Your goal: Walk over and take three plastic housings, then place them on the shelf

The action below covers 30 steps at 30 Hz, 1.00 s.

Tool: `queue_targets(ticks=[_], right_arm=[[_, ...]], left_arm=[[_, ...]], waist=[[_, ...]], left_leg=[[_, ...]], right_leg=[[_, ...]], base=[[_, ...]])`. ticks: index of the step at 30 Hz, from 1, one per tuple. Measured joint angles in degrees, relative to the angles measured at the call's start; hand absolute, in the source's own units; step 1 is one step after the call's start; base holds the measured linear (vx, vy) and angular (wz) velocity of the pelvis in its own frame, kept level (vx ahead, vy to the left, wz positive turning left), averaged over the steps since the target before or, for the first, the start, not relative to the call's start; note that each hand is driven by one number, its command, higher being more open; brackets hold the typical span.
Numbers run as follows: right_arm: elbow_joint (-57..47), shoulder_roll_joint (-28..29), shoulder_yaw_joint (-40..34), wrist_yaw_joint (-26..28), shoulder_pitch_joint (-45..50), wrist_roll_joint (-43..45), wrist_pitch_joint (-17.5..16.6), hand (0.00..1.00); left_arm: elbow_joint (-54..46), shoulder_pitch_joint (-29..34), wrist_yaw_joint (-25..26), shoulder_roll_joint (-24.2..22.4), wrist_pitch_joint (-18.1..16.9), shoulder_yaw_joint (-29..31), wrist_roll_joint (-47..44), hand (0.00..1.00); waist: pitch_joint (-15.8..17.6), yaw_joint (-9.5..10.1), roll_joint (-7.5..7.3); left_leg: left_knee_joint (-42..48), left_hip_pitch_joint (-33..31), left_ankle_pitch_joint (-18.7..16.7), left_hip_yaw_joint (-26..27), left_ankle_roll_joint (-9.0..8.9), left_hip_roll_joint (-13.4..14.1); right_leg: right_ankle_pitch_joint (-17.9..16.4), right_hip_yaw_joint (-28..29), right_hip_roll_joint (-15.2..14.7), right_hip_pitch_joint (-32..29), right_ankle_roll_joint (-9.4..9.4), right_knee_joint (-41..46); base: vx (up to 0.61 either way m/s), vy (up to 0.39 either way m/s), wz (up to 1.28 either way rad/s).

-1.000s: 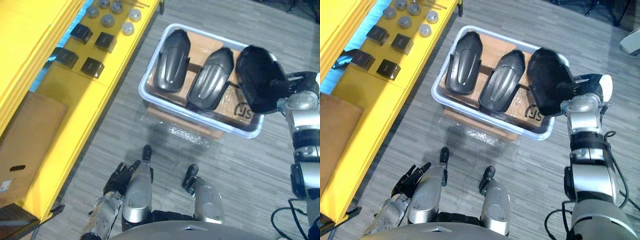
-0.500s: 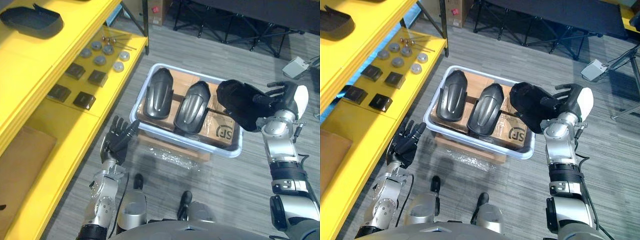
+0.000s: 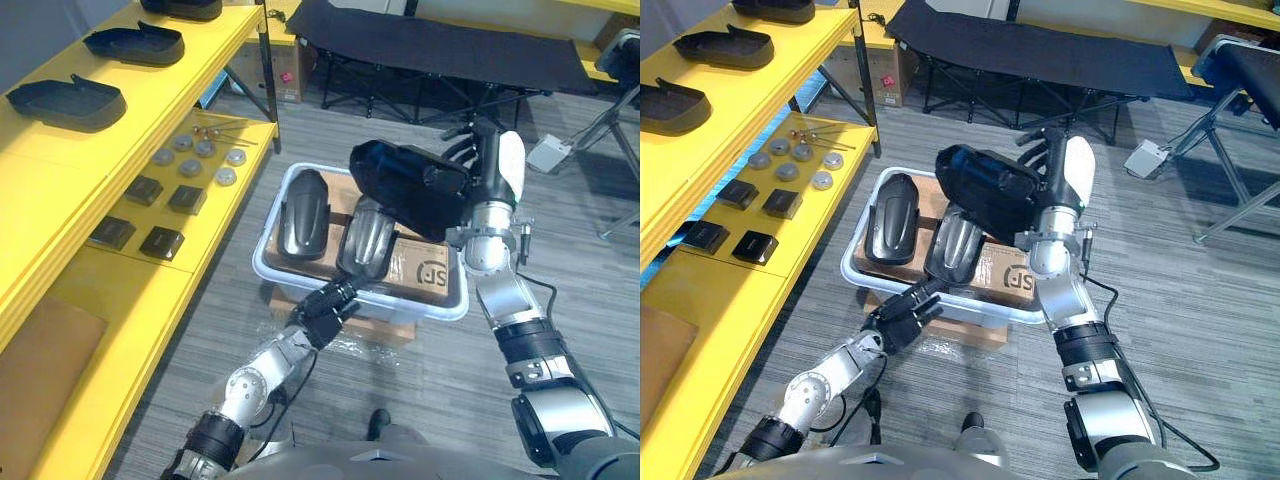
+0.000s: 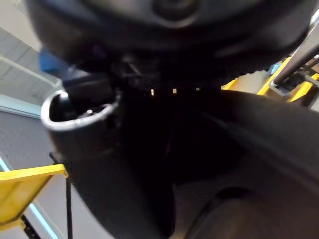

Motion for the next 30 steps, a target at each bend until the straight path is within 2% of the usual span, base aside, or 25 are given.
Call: queue_targets(ticks=[4, 8, 10, 11, 13, 17, 21, 24, 25, 30], right_arm=[[-0.1, 0.0, 1.9, 0.0, -0.8, -2.1, -4.2, 0.0], [-0.2, 1.2, 4.4, 0.2, -0.6, -2.3, -7.9, 0.0], [-0.3, 2.8, 5.1, 0.7, -0.1, -2.3, -10.2, 0.0], [-0.7, 2.8, 5.2, 0.9, 0.5, -2.4, -10.5, 0.0], [-1.7, 3.3, 6.0, 1.2, 2.9, -2.6, -11.7, 0.0], [-1.9, 4.6, 6.1, 1.2, 4.4, -2.5, -12.7, 0.0], [-2.1, 5.5, 7.1, 1.2, 6.1, -2.0, -13.9, 0.0], [-3.8, 7.5, 7.2, 1.2, 8.6, -1.9, -14.6, 0.0], [-4.1, 7.7, 7.3, 1.2, 8.9, -1.9, -14.7, 0.0], [-6.1, 9.0, 8.3, 1.1, 10.6, -0.9, -15.1, 0.0]], left_arm=[[0.2, -3.4, -0.1, 0.1, -0.6, -1.4, -7.4, 1.0], [0.2, -7.1, -1.4, -0.3, -6.4, -2.9, -15.3, 1.0], [0.2, -8.7, -2.0, -1.0, -11.7, -2.8, -19.1, 1.0], [0.2, -8.9, -2.1, -1.3, -12.7, -2.8, -19.5, 1.0], [0.1, -9.3, -2.1, -1.8, -17.1, -2.8, -23.4, 1.0], [0.1, -9.4, -1.9, -2.4, -22.1, -2.8, -26.2, 1.0], [0.0, -9.4, 0.8, -2.7, -25.5, -2.8, -27.8, 1.0], [0.0, -9.4, 2.7, -2.7, -26.7, -2.8, -28.3, 1.0], [0.0, -9.4, 3.0, -2.7, -26.7, -2.8, -28.6, 0.0], [0.0, -9.3, 4.0, -2.7, -26.6, -2.9, -31.7, 0.0]], waist=[[-0.4, -0.39, 0.07], [-1.5, -1.21, -0.02], [-1.8, -1.72, 0.02], [-2.1, -1.7, 0.03], [-2.9, -1.74, 0.0], [-3.1, -1.92, 0.0], [-3.2, -1.88, -0.01], [-3.2, -1.91, -0.01], [-3.2, -1.93, -0.03], [-3.8, -2.0, -0.85]], left_leg=[[-0.2, 0.1, 0.1, 0.6, 0.18, -0.1], [-1.1, 0.7, 0.7, 0.9, 0.17, -0.2], [-1.4, 0.9, 0.8, 1.1, 0.16, -0.3], [-1.6, 1.0, 0.9, 1.1, 0.15, -0.3], [-2.2, 1.6, 1.1, 1.2, 0.15, -0.5], [-2.9, 2.1, 1.3, 1.3, 0.16, -0.6], [-3.6, 2.4, 1.7, 1.2, 0.21, -0.7], [-4.8, 3.2, 2.2, 1.1, 0.24, -1.0], [-5.0, 3.3, 2.3, 1.1, 0.25, -1.0], [-6.0, 3.9, 2.7, 1.3, 0.2, -1.1]], right_leg=[[0.7, 0.7, 0.0, 0.0, 0.08, -0.8], [0.8, 0.9, 0.0, 0.1, 0.09, -0.9], [0.8, 1.1, 0.0, 0.1, 0.08, -1.0], [0.8, 1.2, 0.0, 0.1, 0.06, -1.1], [0.8, 1.3, 0.0, 0.3, 0.05, -1.2], [0.8, 1.4, 0.0, 0.5, 0.05, -1.2], [0.8, 1.4, -0.1, 0.6, 0.04, -1.2], [0.8, 1.3, -0.1, 0.9, 0.02, -1.3], [0.8, 1.3, -0.2, 0.9, 0.02, -1.4], [0.7, 1.3, -0.2, 1.0, -0.01, -1.5]], base=[[-0.02, 0.004, -0.08], [0.0, -0.001, -0.01], [-0.02, -0.005, -0.05], [0.0, 0.0, 0.0], [0.0, 0.001, -0.02], [0.0, 0.001, -0.01], [0.0, 0.0, 0.0], [0.0, 0.002, 0.01], [0.0, 0.0, 0.0], [0.0, 0.004, -0.01]])
